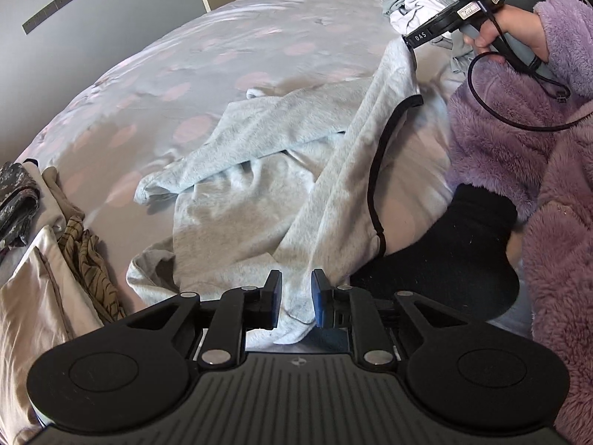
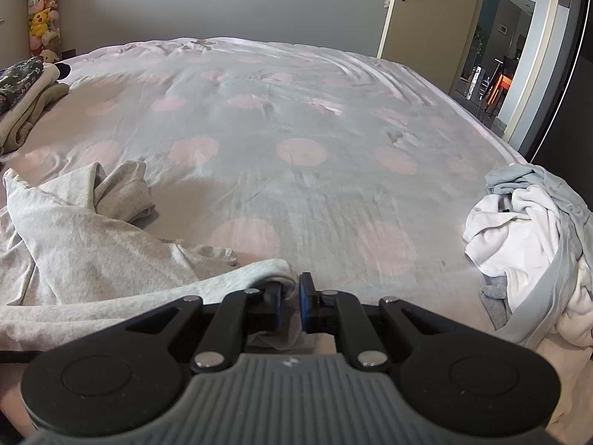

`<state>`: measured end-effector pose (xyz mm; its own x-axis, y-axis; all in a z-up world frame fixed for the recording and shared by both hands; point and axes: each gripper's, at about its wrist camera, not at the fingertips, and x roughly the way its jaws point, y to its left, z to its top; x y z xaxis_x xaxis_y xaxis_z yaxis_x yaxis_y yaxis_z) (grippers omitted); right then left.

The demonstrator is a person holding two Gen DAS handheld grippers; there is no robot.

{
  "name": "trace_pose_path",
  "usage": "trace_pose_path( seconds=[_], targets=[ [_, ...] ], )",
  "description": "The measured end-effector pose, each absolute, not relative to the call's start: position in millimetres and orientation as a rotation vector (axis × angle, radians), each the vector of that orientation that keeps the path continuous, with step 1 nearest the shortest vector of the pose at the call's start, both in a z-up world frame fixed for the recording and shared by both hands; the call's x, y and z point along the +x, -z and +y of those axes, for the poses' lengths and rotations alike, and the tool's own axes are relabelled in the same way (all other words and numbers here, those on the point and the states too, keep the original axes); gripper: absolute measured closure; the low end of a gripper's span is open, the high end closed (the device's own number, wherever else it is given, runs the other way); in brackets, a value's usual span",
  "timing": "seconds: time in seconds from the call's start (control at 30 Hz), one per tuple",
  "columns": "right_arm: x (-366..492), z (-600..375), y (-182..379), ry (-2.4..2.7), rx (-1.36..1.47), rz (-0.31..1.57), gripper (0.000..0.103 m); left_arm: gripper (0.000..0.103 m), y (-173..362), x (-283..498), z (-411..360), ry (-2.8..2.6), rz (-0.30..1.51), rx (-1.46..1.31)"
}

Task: Fold clothes
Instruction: 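Grasp the grey garment edge with the left gripper while the right gripper approaches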

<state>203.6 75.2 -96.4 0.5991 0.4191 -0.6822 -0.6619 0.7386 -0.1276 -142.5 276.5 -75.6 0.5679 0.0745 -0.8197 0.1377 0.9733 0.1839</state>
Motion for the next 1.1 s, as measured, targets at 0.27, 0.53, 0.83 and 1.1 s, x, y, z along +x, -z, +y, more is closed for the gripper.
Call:
trace_pose_path(
  seconds=[0.27,0.53,0.83,1.1],
  targets=[
    [168,64,66,-0.684,-0.391,0.504,0.057,0.080,68,-156,266,0.014,0.947,0.269],
    [88,88,63,-0.989,-0.496,0.480,0.060,0.079,87,-147,252,-0.009,0.999,0.361],
    [63,100,75,-1.078,-0.661,0.470,0.060,0.079,101,-149,254,-0.100,0.994,0.316],
    [37,112,90,-1.344,-0.656,0.547,0.068,0.090,105,-144,257,-0.129,0.977,0.266]
  ],
)
